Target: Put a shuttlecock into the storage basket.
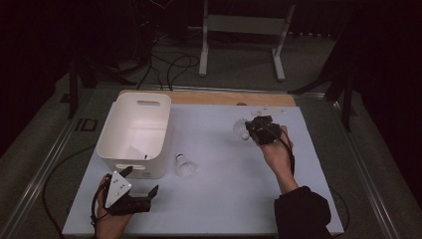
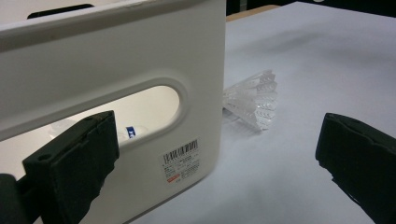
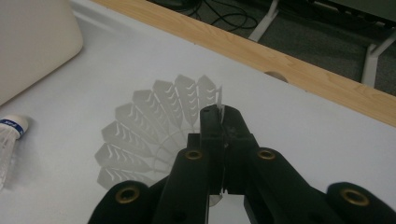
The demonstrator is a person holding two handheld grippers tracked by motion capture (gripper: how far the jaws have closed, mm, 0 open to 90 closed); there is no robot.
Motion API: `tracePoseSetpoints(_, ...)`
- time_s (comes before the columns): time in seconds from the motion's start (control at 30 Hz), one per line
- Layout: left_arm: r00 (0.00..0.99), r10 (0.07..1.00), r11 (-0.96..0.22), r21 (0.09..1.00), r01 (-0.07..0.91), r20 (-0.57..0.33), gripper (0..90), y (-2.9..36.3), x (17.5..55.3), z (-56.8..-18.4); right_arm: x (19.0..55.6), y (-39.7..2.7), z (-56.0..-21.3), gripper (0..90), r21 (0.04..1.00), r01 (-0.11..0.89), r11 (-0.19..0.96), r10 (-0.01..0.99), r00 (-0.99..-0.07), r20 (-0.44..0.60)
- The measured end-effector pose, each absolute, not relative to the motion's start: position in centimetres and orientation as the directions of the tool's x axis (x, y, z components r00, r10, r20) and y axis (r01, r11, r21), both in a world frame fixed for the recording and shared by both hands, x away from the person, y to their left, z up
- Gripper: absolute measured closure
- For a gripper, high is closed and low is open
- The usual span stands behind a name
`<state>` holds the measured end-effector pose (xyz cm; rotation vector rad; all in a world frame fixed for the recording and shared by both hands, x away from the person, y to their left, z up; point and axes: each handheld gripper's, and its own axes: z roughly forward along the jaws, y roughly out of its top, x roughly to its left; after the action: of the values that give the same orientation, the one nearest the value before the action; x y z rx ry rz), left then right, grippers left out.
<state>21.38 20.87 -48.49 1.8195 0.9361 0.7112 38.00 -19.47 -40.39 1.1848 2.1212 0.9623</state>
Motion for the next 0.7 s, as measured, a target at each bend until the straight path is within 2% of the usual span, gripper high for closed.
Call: tracePoseSetpoints(0.7,0.538,0.840,-0.258,0.924,0.282,0.070,0.0,20.9,21.3,-48.4,37.7,-18.9,-39.2,89.3,0.801,0.481,0.356,0.868,-0.488,-0.092)
